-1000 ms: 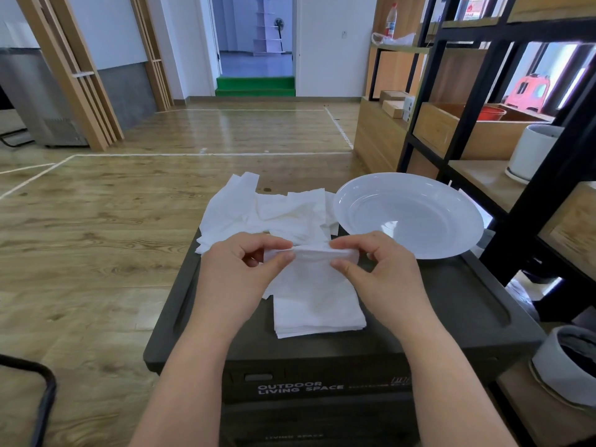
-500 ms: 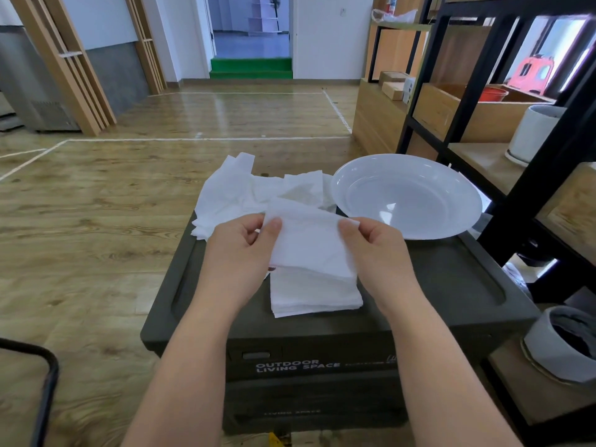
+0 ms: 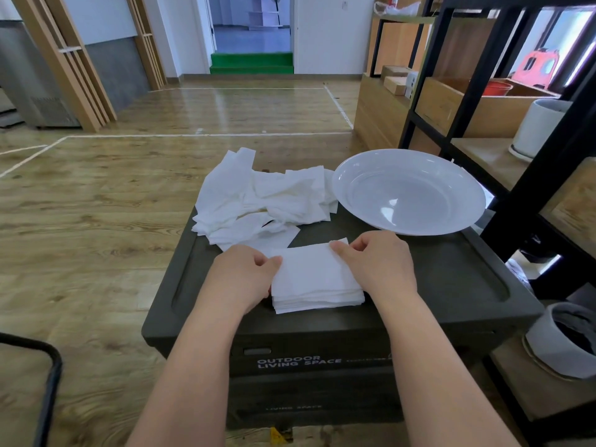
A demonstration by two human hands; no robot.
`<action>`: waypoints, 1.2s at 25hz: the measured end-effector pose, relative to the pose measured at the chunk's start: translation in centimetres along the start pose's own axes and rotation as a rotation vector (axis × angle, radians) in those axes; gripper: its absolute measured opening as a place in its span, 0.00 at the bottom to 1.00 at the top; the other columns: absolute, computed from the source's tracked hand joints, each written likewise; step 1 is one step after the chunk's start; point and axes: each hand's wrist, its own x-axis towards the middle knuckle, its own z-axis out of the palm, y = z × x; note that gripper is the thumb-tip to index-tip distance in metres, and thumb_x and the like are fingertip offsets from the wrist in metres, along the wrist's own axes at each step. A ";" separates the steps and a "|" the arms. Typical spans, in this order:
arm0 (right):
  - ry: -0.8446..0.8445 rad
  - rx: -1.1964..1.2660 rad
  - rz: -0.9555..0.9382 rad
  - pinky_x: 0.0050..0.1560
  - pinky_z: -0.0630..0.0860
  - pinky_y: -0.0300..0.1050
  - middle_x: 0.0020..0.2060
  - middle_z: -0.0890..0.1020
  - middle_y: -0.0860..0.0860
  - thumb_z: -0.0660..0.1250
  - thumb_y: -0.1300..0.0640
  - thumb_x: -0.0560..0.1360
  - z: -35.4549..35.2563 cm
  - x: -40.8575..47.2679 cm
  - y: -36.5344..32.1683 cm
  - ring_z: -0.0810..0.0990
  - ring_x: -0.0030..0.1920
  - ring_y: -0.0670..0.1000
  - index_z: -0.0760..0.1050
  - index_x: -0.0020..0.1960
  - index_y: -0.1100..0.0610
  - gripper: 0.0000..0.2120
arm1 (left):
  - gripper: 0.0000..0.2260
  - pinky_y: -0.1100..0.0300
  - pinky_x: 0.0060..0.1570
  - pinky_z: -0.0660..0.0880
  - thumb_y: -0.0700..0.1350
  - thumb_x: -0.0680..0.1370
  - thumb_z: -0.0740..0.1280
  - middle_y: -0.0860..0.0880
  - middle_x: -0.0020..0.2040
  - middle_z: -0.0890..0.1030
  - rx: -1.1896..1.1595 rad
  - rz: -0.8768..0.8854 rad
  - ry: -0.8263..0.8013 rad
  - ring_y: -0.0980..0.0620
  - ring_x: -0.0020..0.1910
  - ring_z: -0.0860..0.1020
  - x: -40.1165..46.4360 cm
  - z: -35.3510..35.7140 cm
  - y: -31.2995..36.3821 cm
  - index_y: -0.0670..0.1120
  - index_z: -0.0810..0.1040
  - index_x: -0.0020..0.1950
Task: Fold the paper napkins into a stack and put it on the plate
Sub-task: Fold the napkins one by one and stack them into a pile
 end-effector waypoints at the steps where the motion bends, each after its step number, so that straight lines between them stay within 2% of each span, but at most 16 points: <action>1: -0.006 -0.011 0.012 0.28 0.63 0.39 0.28 0.76 0.49 0.68 0.41 0.71 0.1 0.1 0.1 0.73 0.30 0.45 0.75 0.31 0.55 0.19 | 0.19 0.63 0.25 0.63 0.54 0.77 0.64 0.48 0.27 0.81 0.008 -0.002 0.012 0.54 0.26 0.74 0.1 0.2 0.0 0.42 0.80 0.33; 4: -0.016 -0.021 0.032 0.28 0.62 0.40 0.27 0.73 0.47 0.68 0.40 0.70 0.3 0.2 0.3 0.72 0.30 0.45 0.71 0.29 0.54 0.20 | 0.18 0.63 0.26 0.65 0.54 0.76 0.65 0.47 0.33 0.83 0.031 -0.021 0.028 0.53 0.29 0.75 0.3 0.5 -0.1 0.43 0.80 0.34; 9: -0.055 -0.060 0.045 0.27 0.61 0.39 0.28 0.73 0.46 0.70 0.40 0.69 0.5 0.1 0.2 0.71 0.31 0.44 0.69 0.30 0.52 0.20 | 0.16 0.63 0.26 0.63 0.54 0.75 0.66 0.50 0.32 0.80 0.081 0.000 0.090 0.56 0.30 0.74 0.3 0.7 -0.2 0.44 0.78 0.33; 12: -0.016 -0.117 0.017 0.28 0.62 0.39 0.32 0.74 0.46 0.72 0.41 0.68 0.8 -0.5 -0.1 0.71 0.33 0.44 0.70 0.36 0.52 0.17 | 0.16 0.63 0.25 0.63 0.53 0.75 0.66 0.49 0.31 0.75 0.129 -0.022 0.051 0.54 0.27 0.70 0.2 0.7 -0.4 0.45 0.72 0.31; 14: 0.057 -0.105 -0.083 0.30 0.64 0.37 0.35 0.74 0.45 0.72 0.45 0.70 0.6 -1.0 -0.5 0.72 0.35 0.44 0.70 0.42 0.51 0.13 | 0.16 0.63 0.25 0.63 0.52 0.75 0.66 0.49 0.30 0.73 0.134 -0.027 0.040 0.53 0.27 0.68 0.4 0.7 -0.5 0.46 0.69 0.31; 16: 0.070 -0.105 -0.259 0.31 0.62 0.33 0.37 0.73 0.43 0.70 0.50 0.72 0.5 -1.6 -1.1 0.71 0.36 0.42 0.72 0.47 0.49 0.08 | 0.16 0.62 0.26 0.63 0.52 0.74 0.67 0.49 0.30 0.72 0.136 -0.023 0.031 0.52 0.28 0.69 0.5 0.7 -0.5 0.46 0.68 0.30; 19: -0.103 -0.151 -0.372 0.33 0.63 0.33 0.41 0.72 0.43 0.64 0.50 0.76 1.2 -2.5 -1.6 0.71 0.38 0.42 0.74 0.50 0.46 0.04 | 0.13 0.62 0.29 0.66 0.52 0.73 0.69 0.52 0.33 0.76 0.130 -0.020 0.032 0.53 0.33 0.74 0.5 0.5 -0.5 0.47 0.72 0.33; 21: -0.186 -0.164 -0.349 0.35 0.64 0.34 0.44 0.72 0.44 0.62 0.49 0.77 1.6 -2.6 -1.7 0.73 0.42 0.43 0.75 0.52 0.46 0.06 | 0.11 0.61 0.32 0.68 0.52 0.73 0.69 0.54 0.36 0.77 0.087 -0.018 0.117 0.55 0.36 0.75 1.0 -0.3 -0.3 0.50 0.73 0.35; 24: -0.202 -0.171 -0.331 0.36 0.66 0.33 0.45 0.72 0.44 0.62 0.49 0.77 1.6 -2.3 -1.6 0.74 0.43 0.43 0.74 0.52 0.45 0.05 | 0.10 0.62 0.29 0.65 0.51 0.75 0.67 0.55 0.34 0.76 0.007 0.060 0.375 0.55 0.35 0.75 3.0 -2.1 0.1 0.51 0.72 0.36; 26: -0.215 -0.168 -0.326 0.37 0.67 0.32 0.45 0.72 0.42 0.63 0.49 0.76 1.7 -2.3 -1.5 0.74 0.43 0.42 0.74 0.51 0.44 0.04 | 0.06 0.62 0.29 0.64 0.50 0.76 0.66 0.54 0.37 0.78 -0.060 0.129 0.537 0.51 0.38 0.76 4.8 -3.2 0.3 0.50 0.74 0.41; 27: -0.218 -0.155 -0.322 0.38 0.67 0.32 0.44 0.72 0.42 0.63 0.49 0.76 1.7 -2.3 -1.5 0.74 0.42 0.42 0.74 0.50 0.44 0.04 | 0.05 0.60 0.32 0.66 0.49 0.76 0.66 0.52 0.42 0.79 -0.058 0.153 0.607 0.50 0.42 0.76 6.0 -3.7 0.5 0.49 0.75 0.46; 28: -0.221 -0.137 -0.316 0.37 0.67 0.31 0.43 0.72 0.41 0.63 0.49 0.76 1.7 -2.2 -1.4 0.74 0.42 0.41 0.74 0.49 0.44 0.03 | 0.08 0.58 0.38 0.69 0.49 0.76 0.66 0.50 0.47 0.78 -0.010 0.166 0.659 0.48 0.46 0.75 7.5 -4.2 0.6 0.47 0.75 0.52; 30: -0.231 -0.102 -0.309 0.38 0.66 0.31 0.43 0.72 0.41 0.63 0.50 0.75 1.4 -1.9 -1.3 0.74 0.43 0.41 0.74 0.47 0.43 0.03 | 0.19 0.53 0.51 0.70 0.52 0.75 0.67 0.45 0.58 0.75 0.151 0.127 0.600 0.45 0.56 0.72 10.9 -5.2 0.5 0.45 0.71 0.62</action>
